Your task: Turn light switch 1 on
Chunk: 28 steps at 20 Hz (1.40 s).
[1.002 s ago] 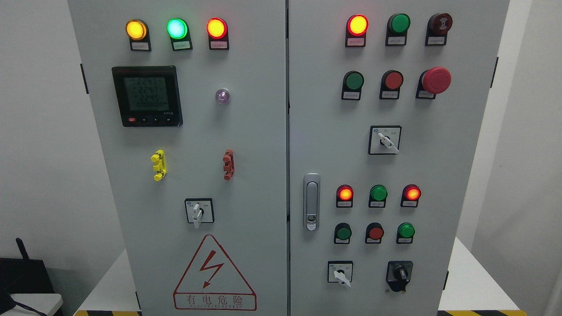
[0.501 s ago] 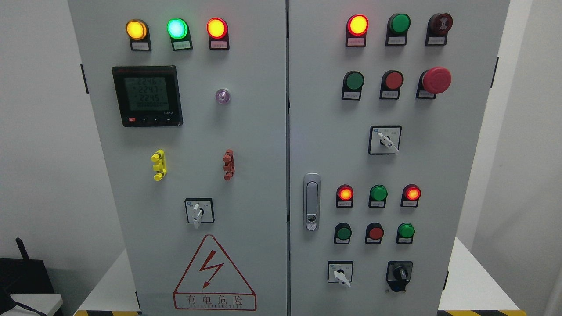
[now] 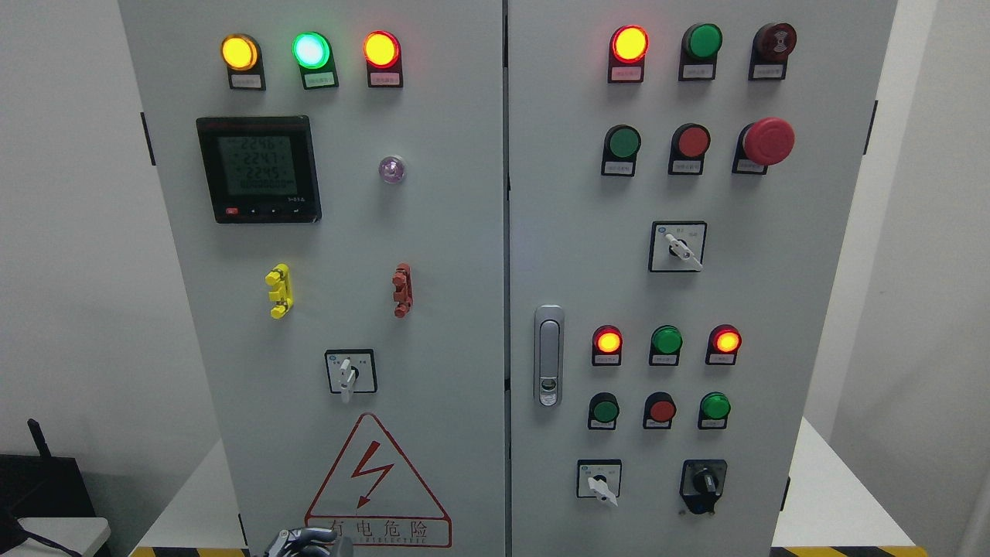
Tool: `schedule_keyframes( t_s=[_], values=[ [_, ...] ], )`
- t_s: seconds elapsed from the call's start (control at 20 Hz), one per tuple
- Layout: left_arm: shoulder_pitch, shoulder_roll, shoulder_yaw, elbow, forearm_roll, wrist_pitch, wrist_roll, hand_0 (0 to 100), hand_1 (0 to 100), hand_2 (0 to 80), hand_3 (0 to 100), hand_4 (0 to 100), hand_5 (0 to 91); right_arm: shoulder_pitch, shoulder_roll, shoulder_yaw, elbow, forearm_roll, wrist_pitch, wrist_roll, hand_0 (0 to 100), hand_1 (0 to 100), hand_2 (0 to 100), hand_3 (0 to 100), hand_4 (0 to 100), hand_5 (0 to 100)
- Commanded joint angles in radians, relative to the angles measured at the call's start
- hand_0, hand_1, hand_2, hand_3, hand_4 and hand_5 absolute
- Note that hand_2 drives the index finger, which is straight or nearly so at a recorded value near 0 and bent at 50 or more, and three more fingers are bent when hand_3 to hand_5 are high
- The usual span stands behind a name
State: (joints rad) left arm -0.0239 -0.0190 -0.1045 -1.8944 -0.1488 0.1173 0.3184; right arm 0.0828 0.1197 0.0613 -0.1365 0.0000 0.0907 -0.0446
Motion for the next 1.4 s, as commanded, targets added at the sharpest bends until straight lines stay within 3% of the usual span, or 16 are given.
schedule_keyframes(
  t_s=[0.0,0.25,0.55,0.85,1.35],
  values=[
    [-0.073,-0.068,-0.078,-0.020,-0.038,0.054,0.039,0,43,49.9,74,81,72.8,0.000,0.000,0.000,0.000,-0.018,0.000,0.000,12,39,0,0,0,0],
    [-0.105,-0.073,-0.075,-0.015,-0.040,0.128,0.070,0,49,49.9,75,81,75.3,0.000,0.000,0.000,0.000,-0.017,0.000,0.000,12,39,0,0,0,0],
    [-0.159,-0.082,-0.063,-0.006,-0.029,0.143,0.073,1,56,50.8,76,82,76.2,0.000,0.000,0.000,0.000,-0.018,0.000,0.000,12,39,0,0,0,0],
    [-0.180,-0.087,-0.058,-0.005,-0.028,0.205,0.110,9,55,51.8,76,82,76.4,0.000,0.000,0.000,0.000,-0.017,0.000,0.000,12,39,0,0,0,0],
    [-0.232,-0.093,0.000,-0.003,-0.023,0.234,0.110,12,60,49.9,73,82,78.2,0.000,0.000,0.000,0.000,-0.018,0.000,0.000,12,39,0,0,0,0]
  ],
)
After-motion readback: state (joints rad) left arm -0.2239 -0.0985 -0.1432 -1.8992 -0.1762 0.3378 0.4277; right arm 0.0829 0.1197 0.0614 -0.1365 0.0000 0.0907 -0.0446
